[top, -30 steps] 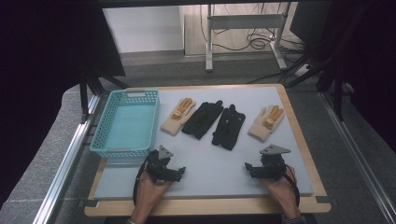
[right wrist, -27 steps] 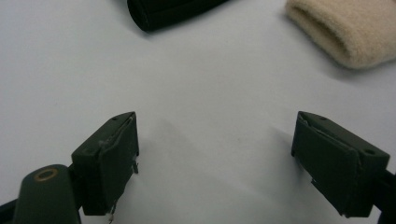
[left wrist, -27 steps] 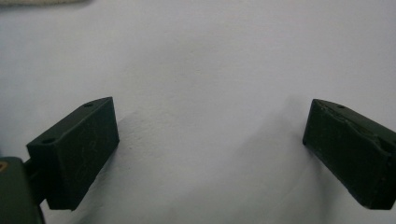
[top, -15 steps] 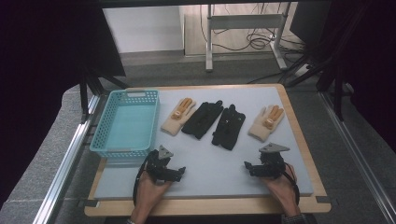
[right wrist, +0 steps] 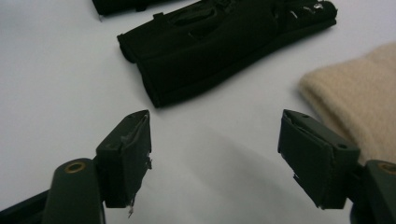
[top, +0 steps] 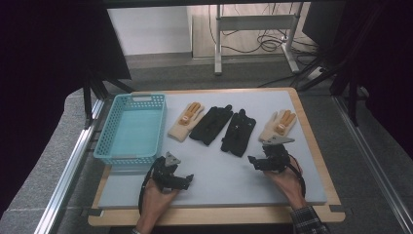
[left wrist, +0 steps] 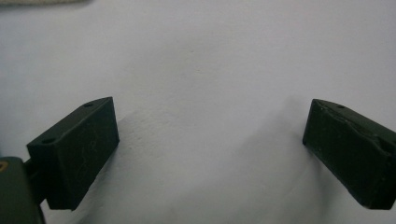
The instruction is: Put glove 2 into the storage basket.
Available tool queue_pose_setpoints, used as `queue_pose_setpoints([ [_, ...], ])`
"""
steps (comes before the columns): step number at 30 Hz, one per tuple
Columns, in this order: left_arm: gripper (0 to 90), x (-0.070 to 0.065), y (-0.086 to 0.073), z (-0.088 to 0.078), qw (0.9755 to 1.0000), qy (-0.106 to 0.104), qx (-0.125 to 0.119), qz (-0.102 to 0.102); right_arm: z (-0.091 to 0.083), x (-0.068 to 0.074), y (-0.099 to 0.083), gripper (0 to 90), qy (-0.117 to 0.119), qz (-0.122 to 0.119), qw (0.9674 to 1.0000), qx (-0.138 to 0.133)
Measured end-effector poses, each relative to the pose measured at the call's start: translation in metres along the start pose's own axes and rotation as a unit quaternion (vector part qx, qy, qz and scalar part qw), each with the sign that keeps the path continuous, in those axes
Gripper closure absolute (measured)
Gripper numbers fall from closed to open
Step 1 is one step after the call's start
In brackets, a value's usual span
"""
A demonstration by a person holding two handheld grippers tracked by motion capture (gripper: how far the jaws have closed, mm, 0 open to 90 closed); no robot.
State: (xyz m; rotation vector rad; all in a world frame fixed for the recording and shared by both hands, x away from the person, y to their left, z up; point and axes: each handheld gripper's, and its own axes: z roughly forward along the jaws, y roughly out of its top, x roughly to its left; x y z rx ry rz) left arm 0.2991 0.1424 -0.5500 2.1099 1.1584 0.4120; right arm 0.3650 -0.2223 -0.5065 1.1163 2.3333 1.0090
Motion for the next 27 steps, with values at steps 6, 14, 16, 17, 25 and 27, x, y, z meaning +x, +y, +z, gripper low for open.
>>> queue_pose_setpoints([
  [6,3.7,0.000,0.000,0.000,1.0000,0.000,0.000,0.000,0.008,-0.005,0.012,34.2,-0.001,-0.001,1.0000,-0.004],
  [14,3.7,0.000,0.000,0.000,1.0000,0.000,0.000,0.000,0.024,-0.016,0.039,44.2,0.004,-0.002,1.0000,-0.005],
  [16,3.7,0.000,0.000,0.000,1.0000,0.000,0.000,0.000,0.027,-0.019,0.043,44.7,0.003,-0.002,1.0000,-0.006],
  [17,3.7,0.000,0.000,0.000,1.0000,0.000,0.000,0.000,0.029,-0.021,0.046,44.6,0.003,-0.002,1.0000,-0.006],
  [25,3.7,0.000,0.000,0.000,1.0000,0.000,0.000,0.000,0.057,-0.025,0.071,31.9,-0.004,-0.015,0.9999,0.006],
  [27,3.7,0.000,0.000,0.000,1.0000,0.000,0.000,0.000,0.065,-0.026,0.075,29.0,-0.004,-0.017,0.9998,0.013],
])
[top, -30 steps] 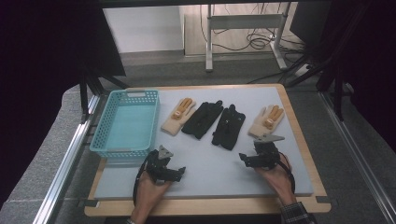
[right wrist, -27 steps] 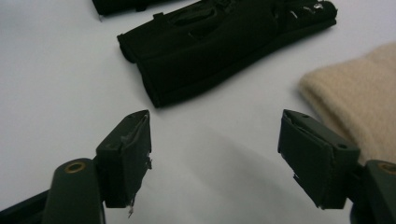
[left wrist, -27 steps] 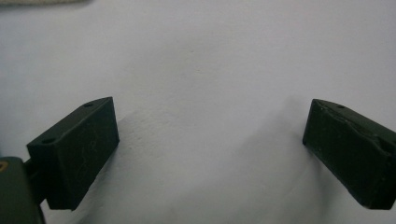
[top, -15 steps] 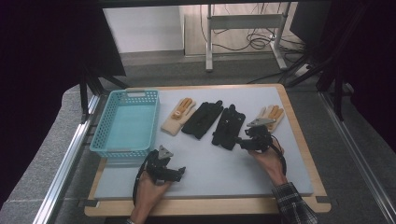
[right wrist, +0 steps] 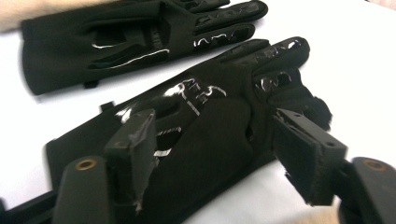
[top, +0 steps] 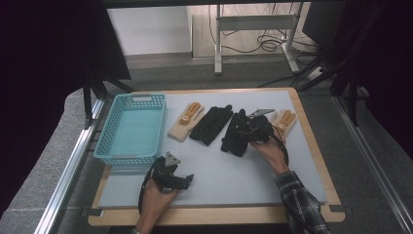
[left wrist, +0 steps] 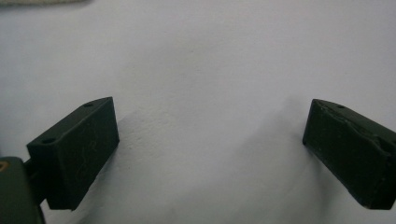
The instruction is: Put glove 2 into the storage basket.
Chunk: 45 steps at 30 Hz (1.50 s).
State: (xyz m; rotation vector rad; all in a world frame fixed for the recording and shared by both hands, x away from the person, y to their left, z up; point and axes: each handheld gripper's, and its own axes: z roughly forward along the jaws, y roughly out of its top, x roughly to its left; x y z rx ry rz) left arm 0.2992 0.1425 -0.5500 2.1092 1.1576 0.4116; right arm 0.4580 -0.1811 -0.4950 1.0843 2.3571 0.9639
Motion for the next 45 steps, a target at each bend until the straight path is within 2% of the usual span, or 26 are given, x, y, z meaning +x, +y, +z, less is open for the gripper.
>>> queue_pose_setpoints([
  [6,3.7,0.000,0.000,0.000,1.0000,0.000,0.000,0.000,0.026,-0.002,0.009,24.6,-0.005,-0.007,0.9997,0.024],
  [10,3.7,0.000,0.000,0.000,1.0000,0.000,0.000,0.000,0.040,-0.005,0.009,26.3,-0.010,-0.010,0.9987,0.049],
  [11,3.7,0.000,0.000,0.000,1.0000,0.000,0.000,0.000,0.041,-0.004,0.008,29.7,-0.013,-0.009,0.9987,0.048],
  [12,3.7,0.000,0.000,0.000,1.0000,0.000,0.000,0.000,0.041,-0.004,0.009,41.7,-0.017,-0.002,0.9987,0.048],
  [13,3.7,0.000,0.000,0.000,1.0000,0.000,0.000,0.000,0.041,-0.004,0.009,45.9,-0.004,0.017,0.9985,0.052],
  [14,3.7,0.000,0.000,0.000,1.0000,0.000,0.000,0.000,0.040,-0.004,0.008,53.4,-0.014,0.022,0.9985,0.048],
  [17,3.7,0.000,0.000,0.000,1.0000,0.000,0.000,0.000,0.039,-0.001,0.007,65.1,-0.008,0.024,0.9986,0.045],
  [19,3.7,0.000,0.000,0.000,1.0000,0.000,0.000,0.000,0.038,0.000,0.008,76.7,-0.008,0.021,0.9985,0.051],
  [22,3.7,0.000,0.000,0.000,1.0000,0.000,0.000,0.000,0.037,0.001,0.009,80.4,-0.009,0.016,0.9985,0.052],
  [26,3.7,0.000,0.000,0.000,1.0000,0.000,0.000,-0.001,0.034,-0.002,0.008,81.7,0.002,0.026,0.9985,0.048],
  [31,3.7,0.000,0.000,0.000,1.0000,0.000,0.000,-0.002,0.023,-0.005,0.006,81.7,0.014,0.034,0.9987,0.036],
  [36,3.7,0.000,0.000,0.000,1.0000,0.000,0.000,-0.001,0.001,0.000,0.011,81.8,0.033,0.032,0.9988,0.017],
  [39,3.7,0.000,0.000,0.000,1.0000,0.000,0.000,-0.002,-0.014,0.005,0.013,81.8,0.043,0.023,0.9988,0.009],
  [45,3.7,0.000,0.000,0.000,1.0000,0.000,0.000,-0.002,-0.045,0.028,0.010,81.7,0.076,0.008,0.9971,-0.003],
])
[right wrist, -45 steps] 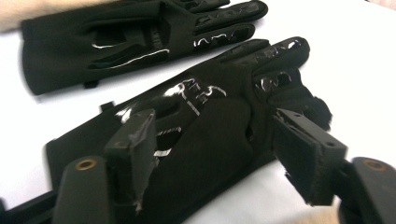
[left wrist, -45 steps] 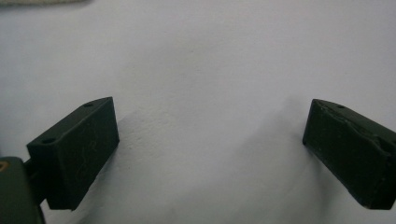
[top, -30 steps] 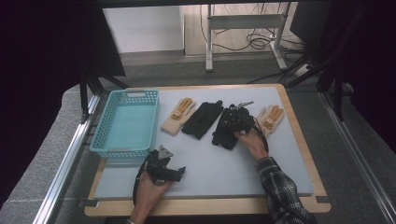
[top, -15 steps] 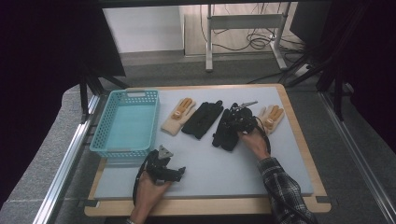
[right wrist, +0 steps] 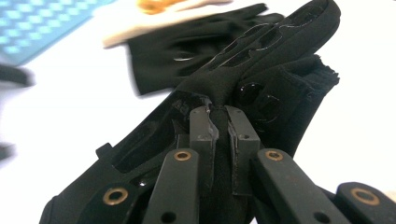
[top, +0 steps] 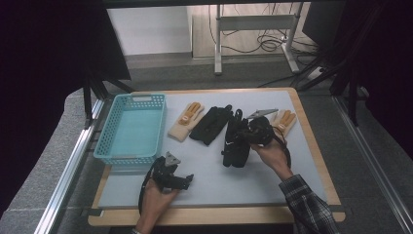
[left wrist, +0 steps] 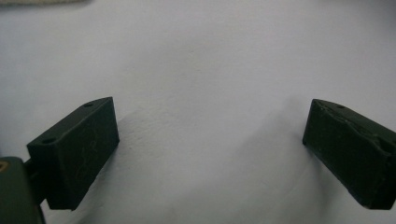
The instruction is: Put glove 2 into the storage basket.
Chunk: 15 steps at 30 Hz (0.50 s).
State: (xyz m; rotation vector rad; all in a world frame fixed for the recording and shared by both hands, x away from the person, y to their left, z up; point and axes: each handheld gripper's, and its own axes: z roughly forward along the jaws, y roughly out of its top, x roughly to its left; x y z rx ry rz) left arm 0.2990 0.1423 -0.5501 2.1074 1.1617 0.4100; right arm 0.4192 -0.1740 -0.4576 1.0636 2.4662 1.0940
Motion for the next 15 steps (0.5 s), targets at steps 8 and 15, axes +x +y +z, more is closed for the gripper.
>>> queue_pose_setpoints([
  [8,3.7,0.000,0.000,0.000,1.0000,0.000,-0.002,0.000,-0.013,0.041,-0.027,81.3,0.031,-0.016,0.9993,0.011],
  [15,3.7,0.000,0.000,0.000,1.0000,0.000,0.000,0.002,0.001,0.052,-0.053,79.6,0.032,-0.021,0.9987,0.033],
])
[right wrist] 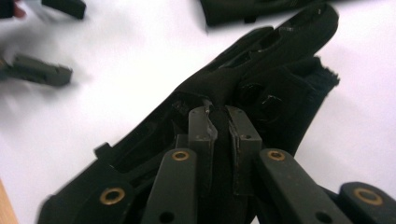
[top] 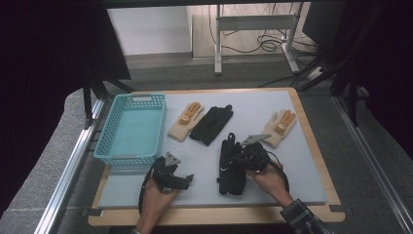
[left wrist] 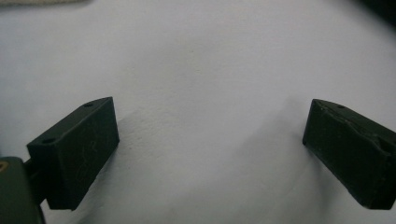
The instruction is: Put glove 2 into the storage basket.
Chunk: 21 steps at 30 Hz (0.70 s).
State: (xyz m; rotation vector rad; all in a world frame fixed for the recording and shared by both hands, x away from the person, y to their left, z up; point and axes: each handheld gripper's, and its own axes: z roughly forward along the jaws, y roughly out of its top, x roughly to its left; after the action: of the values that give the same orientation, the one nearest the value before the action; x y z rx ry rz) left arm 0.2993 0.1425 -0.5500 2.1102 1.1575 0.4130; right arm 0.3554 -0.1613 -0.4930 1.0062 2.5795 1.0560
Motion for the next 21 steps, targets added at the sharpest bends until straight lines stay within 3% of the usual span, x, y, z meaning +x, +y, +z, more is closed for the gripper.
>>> queue_pose_setpoints([
  [6,3.7,0.000,0.000,0.000,1.0000,0.000,0.000,0.000,-0.002,-0.008,0.004,60.5,-0.011,0.000,0.9998,-0.019],
  [14,3.7,0.000,0.000,0.000,1.0000,0.000,0.000,-0.001,0.009,-0.026,0.027,45.9,-0.025,0.008,0.9985,-0.049],
  [19,3.7,0.000,0.000,0.000,1.0000,0.000,0.000,-0.001,0.026,-0.036,0.049,43.3,-0.048,0.012,0.9970,-0.059],
  [21,3.7,0.000,0.000,0.000,1.0000,0.000,0.000,-0.001,0.037,-0.041,0.059,47.6,-0.048,0.016,0.9973,-0.053],
])
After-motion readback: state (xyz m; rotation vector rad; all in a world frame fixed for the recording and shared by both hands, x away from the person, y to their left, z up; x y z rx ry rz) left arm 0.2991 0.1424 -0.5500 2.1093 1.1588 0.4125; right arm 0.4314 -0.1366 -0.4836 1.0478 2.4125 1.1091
